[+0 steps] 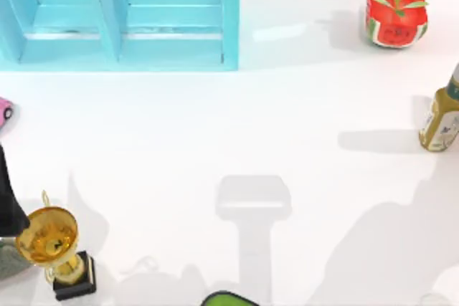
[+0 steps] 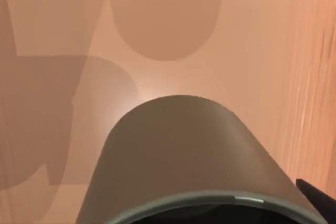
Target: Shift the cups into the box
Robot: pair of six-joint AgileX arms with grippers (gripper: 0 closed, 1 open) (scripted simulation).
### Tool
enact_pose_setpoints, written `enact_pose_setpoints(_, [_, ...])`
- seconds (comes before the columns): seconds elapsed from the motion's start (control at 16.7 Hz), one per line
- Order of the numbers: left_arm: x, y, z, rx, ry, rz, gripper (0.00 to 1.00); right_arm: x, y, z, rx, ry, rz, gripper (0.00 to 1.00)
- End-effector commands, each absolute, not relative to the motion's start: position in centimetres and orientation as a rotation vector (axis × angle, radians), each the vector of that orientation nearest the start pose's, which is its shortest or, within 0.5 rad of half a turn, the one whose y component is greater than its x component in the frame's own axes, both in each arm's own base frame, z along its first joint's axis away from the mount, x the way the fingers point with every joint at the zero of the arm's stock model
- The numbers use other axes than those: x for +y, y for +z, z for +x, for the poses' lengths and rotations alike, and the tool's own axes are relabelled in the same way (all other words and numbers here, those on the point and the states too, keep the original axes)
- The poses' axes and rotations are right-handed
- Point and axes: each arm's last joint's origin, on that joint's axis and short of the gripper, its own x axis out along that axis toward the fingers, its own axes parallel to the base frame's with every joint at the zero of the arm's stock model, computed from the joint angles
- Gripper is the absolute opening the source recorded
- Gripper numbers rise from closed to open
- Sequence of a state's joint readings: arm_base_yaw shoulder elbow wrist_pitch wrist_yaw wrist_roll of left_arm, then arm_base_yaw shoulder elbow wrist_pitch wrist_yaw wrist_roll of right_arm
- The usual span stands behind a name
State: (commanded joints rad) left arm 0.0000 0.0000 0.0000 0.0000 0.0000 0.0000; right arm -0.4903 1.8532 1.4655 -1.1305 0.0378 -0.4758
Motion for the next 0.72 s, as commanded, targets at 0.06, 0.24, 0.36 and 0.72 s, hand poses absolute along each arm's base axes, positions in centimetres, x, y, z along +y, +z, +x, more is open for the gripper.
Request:
enact_pose_setpoints(0.06, [-0.12,16.00,10.57,0.000,0.000,0.000,1.00,-16.48,21.75,31.35,1.541,-0.053,-0.037,0.00])
enact_pose_setpoints(0.24, [-0.12,16.00,10.57,0.000,0.000,0.000,1.00,-16.48,21.75,31.35,1.541,-0.053,-0.037,0.23])
enact_pose_setpoints(0.36, [-0.12,16.00,10.57,0.000,0.000,0.000,1.00,-16.48,21.75,31.35,1.541,-0.053,-0.037,0.38])
enact_pose_setpoints(0.72, [-0.12,16.00,10.57,0.000,0.000,0.000,1.00,-16.48,21.75,31.35,1.541,-0.053,-0.037,0.83])
